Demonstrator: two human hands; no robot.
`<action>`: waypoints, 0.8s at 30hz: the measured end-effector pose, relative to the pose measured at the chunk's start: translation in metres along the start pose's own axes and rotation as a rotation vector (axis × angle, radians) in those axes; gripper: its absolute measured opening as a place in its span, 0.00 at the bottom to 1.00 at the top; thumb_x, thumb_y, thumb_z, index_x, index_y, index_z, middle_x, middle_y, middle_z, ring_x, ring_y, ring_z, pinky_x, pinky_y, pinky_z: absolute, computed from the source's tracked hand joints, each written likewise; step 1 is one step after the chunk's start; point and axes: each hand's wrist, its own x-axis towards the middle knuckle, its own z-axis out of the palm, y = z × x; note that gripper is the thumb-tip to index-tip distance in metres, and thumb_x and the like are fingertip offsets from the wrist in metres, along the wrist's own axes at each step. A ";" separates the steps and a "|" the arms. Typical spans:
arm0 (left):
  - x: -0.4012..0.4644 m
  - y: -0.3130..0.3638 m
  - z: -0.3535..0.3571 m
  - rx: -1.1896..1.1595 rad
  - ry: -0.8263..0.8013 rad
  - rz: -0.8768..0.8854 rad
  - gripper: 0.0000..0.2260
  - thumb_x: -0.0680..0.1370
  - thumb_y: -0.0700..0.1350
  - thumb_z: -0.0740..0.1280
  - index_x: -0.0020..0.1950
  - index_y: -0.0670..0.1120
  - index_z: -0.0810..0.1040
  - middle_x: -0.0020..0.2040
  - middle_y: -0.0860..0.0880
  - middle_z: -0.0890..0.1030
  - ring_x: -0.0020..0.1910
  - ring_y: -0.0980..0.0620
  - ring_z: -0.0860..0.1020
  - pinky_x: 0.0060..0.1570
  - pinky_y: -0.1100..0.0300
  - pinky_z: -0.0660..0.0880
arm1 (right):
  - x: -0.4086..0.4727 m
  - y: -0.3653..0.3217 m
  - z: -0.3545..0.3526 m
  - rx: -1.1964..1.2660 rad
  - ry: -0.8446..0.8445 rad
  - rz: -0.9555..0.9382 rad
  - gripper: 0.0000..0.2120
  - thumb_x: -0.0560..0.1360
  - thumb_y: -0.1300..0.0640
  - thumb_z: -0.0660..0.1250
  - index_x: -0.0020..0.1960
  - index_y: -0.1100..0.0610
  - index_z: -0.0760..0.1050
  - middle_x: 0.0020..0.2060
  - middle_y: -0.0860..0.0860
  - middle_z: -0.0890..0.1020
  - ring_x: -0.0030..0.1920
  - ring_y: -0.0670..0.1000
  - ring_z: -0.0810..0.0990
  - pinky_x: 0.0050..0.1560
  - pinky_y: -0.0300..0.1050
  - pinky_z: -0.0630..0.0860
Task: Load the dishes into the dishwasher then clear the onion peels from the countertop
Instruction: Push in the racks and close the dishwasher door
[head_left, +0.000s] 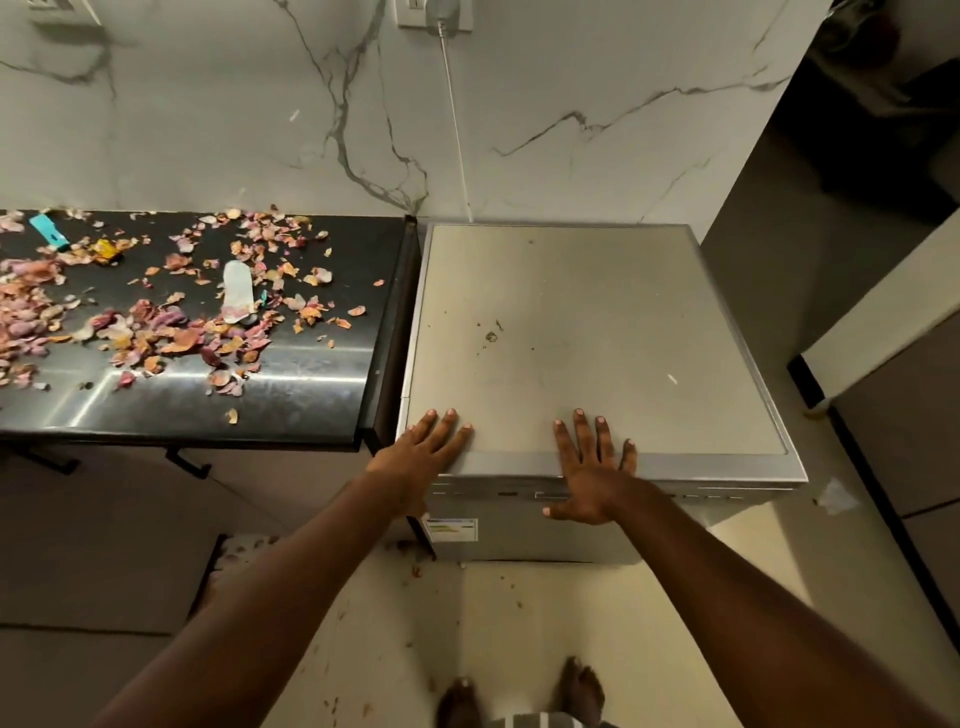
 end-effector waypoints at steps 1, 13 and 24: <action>0.000 0.005 0.006 0.004 0.051 -0.031 0.64 0.71 0.53 0.79 0.79 0.54 0.24 0.81 0.45 0.28 0.80 0.40 0.32 0.80 0.43 0.46 | 0.000 0.000 0.000 0.001 -0.005 0.005 0.63 0.75 0.31 0.69 0.75 0.47 0.16 0.69 0.52 0.13 0.72 0.61 0.16 0.75 0.74 0.32; 0.004 0.022 0.039 -0.009 0.344 -0.121 0.50 0.81 0.42 0.67 0.80 0.53 0.24 0.83 0.43 0.33 0.82 0.37 0.37 0.82 0.42 0.50 | 0.007 0.006 0.000 -0.042 -0.031 -0.028 0.64 0.75 0.33 0.70 0.73 0.48 0.14 0.67 0.53 0.12 0.71 0.62 0.16 0.74 0.74 0.30; 0.006 0.015 0.045 0.084 0.375 -0.089 0.52 0.74 0.36 0.71 0.84 0.48 0.36 0.84 0.38 0.42 0.82 0.34 0.46 0.79 0.40 0.57 | 0.008 0.007 -0.002 -0.048 -0.051 -0.050 0.65 0.75 0.33 0.70 0.72 0.48 0.13 0.66 0.53 0.11 0.70 0.63 0.14 0.72 0.74 0.28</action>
